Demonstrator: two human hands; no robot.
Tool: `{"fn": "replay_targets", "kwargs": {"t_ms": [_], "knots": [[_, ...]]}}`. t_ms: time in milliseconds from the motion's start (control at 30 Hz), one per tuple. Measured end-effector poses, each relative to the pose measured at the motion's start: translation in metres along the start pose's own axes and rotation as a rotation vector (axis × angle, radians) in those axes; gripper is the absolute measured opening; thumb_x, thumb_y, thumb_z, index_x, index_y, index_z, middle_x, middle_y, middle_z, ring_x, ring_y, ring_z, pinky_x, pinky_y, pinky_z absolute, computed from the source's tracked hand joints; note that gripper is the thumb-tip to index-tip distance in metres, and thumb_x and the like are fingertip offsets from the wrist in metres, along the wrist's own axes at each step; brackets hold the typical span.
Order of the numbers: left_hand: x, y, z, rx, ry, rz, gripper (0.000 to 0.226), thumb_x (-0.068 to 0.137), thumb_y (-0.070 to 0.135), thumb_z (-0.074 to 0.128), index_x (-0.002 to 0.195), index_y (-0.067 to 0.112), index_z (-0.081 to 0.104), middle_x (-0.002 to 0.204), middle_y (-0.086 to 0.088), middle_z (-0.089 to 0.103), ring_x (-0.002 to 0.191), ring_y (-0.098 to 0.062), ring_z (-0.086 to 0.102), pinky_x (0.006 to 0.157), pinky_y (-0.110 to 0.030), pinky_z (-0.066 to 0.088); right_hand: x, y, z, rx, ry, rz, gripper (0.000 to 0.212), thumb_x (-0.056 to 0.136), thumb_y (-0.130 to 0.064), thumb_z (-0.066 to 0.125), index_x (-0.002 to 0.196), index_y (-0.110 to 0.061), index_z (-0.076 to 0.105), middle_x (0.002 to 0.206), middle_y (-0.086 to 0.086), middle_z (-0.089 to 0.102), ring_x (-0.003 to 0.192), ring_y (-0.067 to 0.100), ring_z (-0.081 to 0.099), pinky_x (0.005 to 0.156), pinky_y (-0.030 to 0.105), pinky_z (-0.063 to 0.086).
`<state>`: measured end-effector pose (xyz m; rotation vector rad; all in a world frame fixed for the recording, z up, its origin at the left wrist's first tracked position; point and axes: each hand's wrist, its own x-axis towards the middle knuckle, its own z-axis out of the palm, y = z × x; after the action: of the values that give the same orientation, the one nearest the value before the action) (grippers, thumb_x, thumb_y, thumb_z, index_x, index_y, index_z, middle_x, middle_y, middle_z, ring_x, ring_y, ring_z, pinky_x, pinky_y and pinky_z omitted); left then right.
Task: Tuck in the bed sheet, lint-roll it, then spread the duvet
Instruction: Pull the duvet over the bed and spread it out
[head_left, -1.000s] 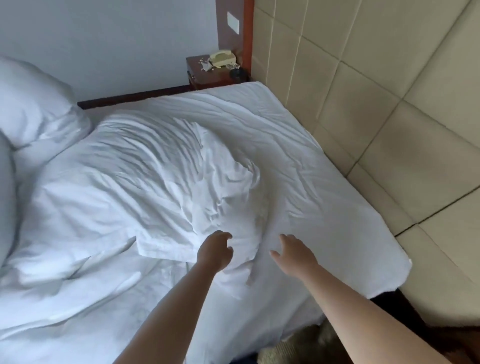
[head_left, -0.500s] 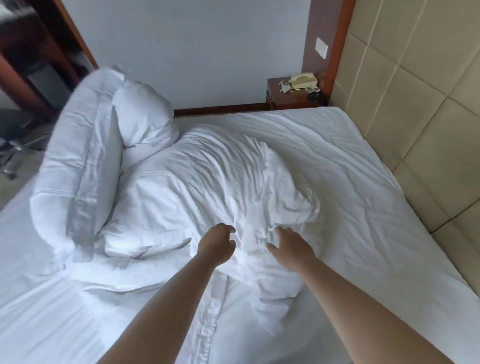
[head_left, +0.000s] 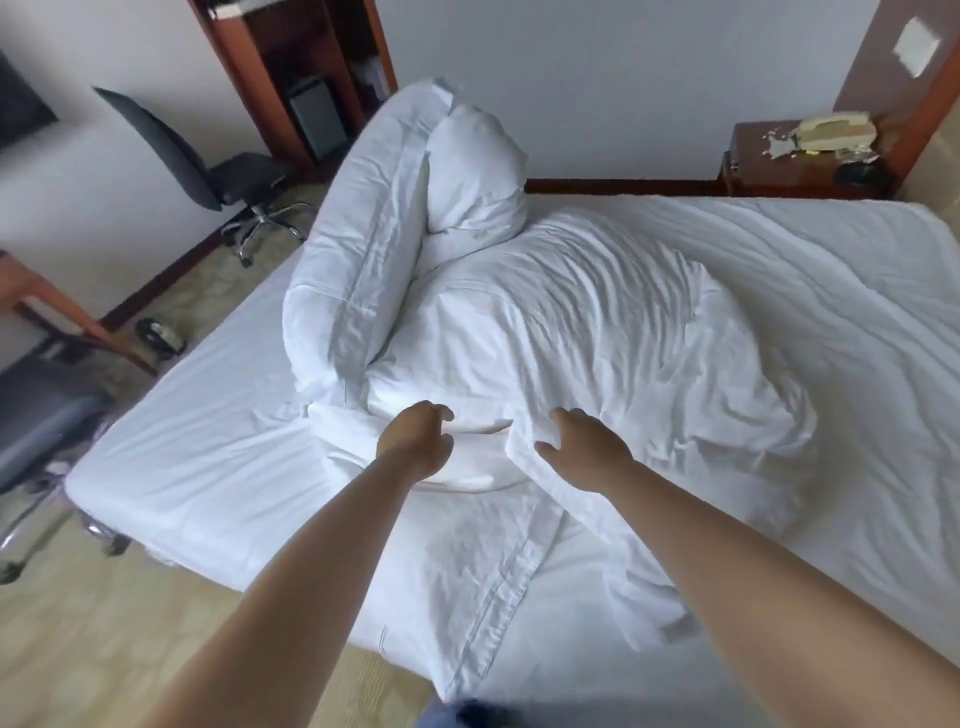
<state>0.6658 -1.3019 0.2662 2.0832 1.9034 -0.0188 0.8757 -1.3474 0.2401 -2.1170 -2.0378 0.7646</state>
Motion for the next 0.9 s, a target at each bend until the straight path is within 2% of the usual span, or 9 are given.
{"fn": "replay_targets", "kwargs": {"t_ms": [100,200,467,633,767,900], "knots": [[0.012,-0.018,-0.013,-0.003,0.031,0.008,0.040,0.095,0.019,0.047,0.134,0.022,0.052,0.141,0.004,0.046,0.129,-0.016,0.043,0.100,-0.031,0.039,0.020,-0.026,-0.003,-0.021,0.011,-0.044,0.045,0.098,-0.042,0.041,0.133,-0.013,0.040,0.131,0.007,0.047,0.120,0.025,0.047,0.092,0.034,0.042],[0.033,-0.036,-0.034,-0.018,0.060,0.022,0.041,0.094,0.017,0.047,0.134,0.022,0.051,0.141,0.004,0.046,0.128,-0.016,0.044,0.100,-0.031,0.039,0.044,-0.056,-0.012,-0.034,0.034,-0.052,0.049,0.098,-0.042,0.042,0.138,-0.014,0.037,0.134,0.007,0.045,0.123,0.025,0.045,0.095,0.036,0.043],[0.135,-0.099,-0.095,-0.034,0.153,0.141,0.039,0.093,0.015,0.045,0.130,0.017,0.055,0.134,-0.003,0.050,0.124,-0.022,0.046,0.098,-0.033,0.044,0.127,-0.141,-0.033,-0.064,0.083,0.019,0.052,0.098,-0.043,0.042,0.141,-0.015,0.034,0.136,0.006,0.043,0.123,0.024,0.046,0.095,0.035,0.043],[0.202,-0.151,-0.129,-0.109,0.255,0.150,0.040,0.093,0.007,0.040,0.131,0.012,0.053,0.134,-0.007,0.049,0.124,-0.023,0.043,0.096,-0.035,0.043,0.207,-0.203,-0.043,0.046,0.105,0.056,0.055,0.097,-0.043,0.044,0.144,-0.015,0.032,0.140,0.007,0.041,0.127,0.024,0.044,0.099,0.035,0.042],[0.254,-0.192,-0.148,-0.164,0.213,0.123,0.056,0.089,-0.002,0.035,0.144,0.011,0.036,0.144,-0.008,0.038,0.130,-0.026,0.038,0.102,-0.039,0.039,0.275,-0.253,-0.042,0.149,0.103,0.056,0.056,0.096,-0.043,0.049,0.140,-0.011,0.036,0.139,0.011,0.043,0.122,0.029,0.049,0.095,0.035,0.044],[0.307,-0.225,-0.147,-0.225,0.136,0.078,0.056,0.092,0.002,0.032,0.147,0.015,0.031,0.150,-0.008,0.031,0.129,-0.031,0.041,0.102,-0.042,0.039,0.333,-0.283,-0.028,0.259,0.104,0.124,0.066,0.093,-0.046,0.052,0.143,-0.008,0.031,0.143,0.014,0.040,0.130,0.029,0.041,0.103,0.036,0.038]]}}
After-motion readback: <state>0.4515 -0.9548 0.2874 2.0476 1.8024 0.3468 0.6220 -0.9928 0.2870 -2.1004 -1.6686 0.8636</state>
